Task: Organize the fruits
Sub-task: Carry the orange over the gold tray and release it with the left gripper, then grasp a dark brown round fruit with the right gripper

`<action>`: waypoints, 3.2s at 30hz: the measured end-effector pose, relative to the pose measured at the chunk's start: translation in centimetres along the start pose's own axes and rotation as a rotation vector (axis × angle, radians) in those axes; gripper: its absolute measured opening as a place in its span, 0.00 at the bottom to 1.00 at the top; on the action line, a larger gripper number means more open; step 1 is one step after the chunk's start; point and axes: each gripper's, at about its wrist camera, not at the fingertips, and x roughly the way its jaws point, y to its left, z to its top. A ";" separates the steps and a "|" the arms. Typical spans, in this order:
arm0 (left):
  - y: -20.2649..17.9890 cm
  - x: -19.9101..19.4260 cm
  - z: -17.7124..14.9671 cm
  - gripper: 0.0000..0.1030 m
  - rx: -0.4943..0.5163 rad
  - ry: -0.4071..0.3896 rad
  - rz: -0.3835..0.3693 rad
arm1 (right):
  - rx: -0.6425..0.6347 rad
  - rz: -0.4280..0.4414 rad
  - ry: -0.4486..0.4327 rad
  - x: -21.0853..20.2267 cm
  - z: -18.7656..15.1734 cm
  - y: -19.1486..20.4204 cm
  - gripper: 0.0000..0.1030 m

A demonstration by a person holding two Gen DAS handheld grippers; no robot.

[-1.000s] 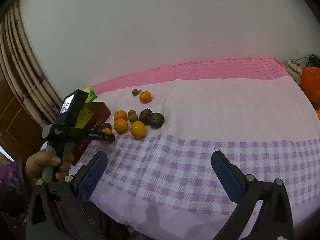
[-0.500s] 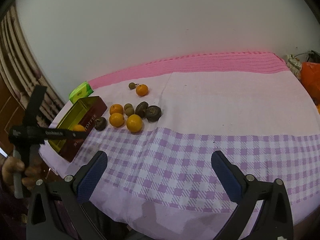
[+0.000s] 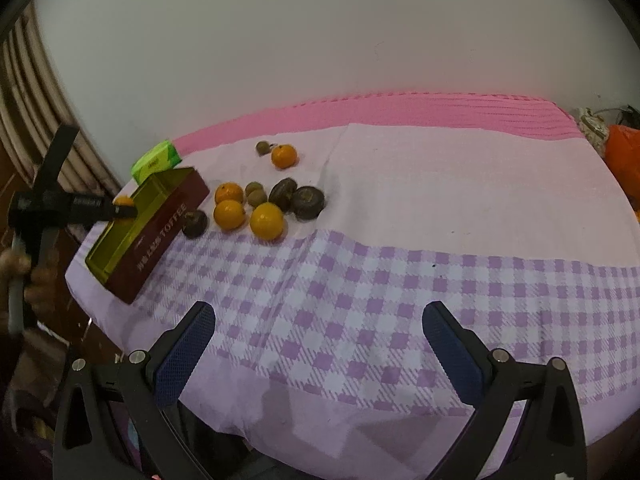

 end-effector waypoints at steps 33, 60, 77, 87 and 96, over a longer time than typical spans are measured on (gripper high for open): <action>6.3 10.9 9.3 0.36 0.172 0.050 0.228 | -0.123 -0.011 0.121 3.1 -1.1 3.0 1.00; 6.7 -5.0 -2.1 0.78 -0.032 -0.194 0.105 | -0.706 0.377 0.158 11.5 7.8 14.6 0.60; 6.7 -5.6 -9.4 0.78 -0.092 -0.235 0.212 | -0.915 0.347 0.361 21.1 8.7 17.9 0.60; 6.6 -5.2 -9.2 0.82 -0.093 -0.202 0.213 | -0.900 0.285 0.363 21.0 7.4 18.2 0.39; 7.7 -4.5 -8.9 0.82 -0.146 -0.148 0.169 | -0.834 0.302 0.202 13.6 10.1 18.5 0.39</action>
